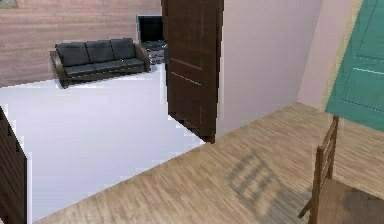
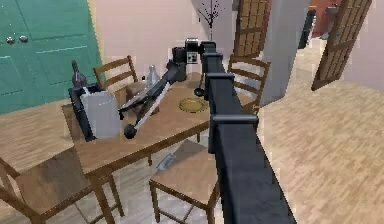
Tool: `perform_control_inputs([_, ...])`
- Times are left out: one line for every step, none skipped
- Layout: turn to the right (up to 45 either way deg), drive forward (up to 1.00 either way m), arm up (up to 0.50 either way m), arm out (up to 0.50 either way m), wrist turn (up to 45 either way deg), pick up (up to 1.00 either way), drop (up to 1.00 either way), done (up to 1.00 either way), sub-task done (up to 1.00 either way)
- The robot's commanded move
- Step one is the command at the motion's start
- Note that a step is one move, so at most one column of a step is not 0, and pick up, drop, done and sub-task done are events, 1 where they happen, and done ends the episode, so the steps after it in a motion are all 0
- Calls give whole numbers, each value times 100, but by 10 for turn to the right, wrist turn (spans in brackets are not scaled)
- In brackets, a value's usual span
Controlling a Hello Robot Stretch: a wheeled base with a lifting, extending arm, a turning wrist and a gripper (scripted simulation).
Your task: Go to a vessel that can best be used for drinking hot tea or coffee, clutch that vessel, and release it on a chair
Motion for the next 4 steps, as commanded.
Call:
perform_control_inputs([0, 0, 0, 0, 450, 0, 0, 0, 0])
perform_control_inputs([0, 0, 0, 0, 450, 0, 0, 0, 0])
perform_control_inputs([0, 0, 0, 0, 390, 0, 0, 0, 0])
perform_control_inputs([0, 0, -32, 0, 0, 0, 0, 0, 0])
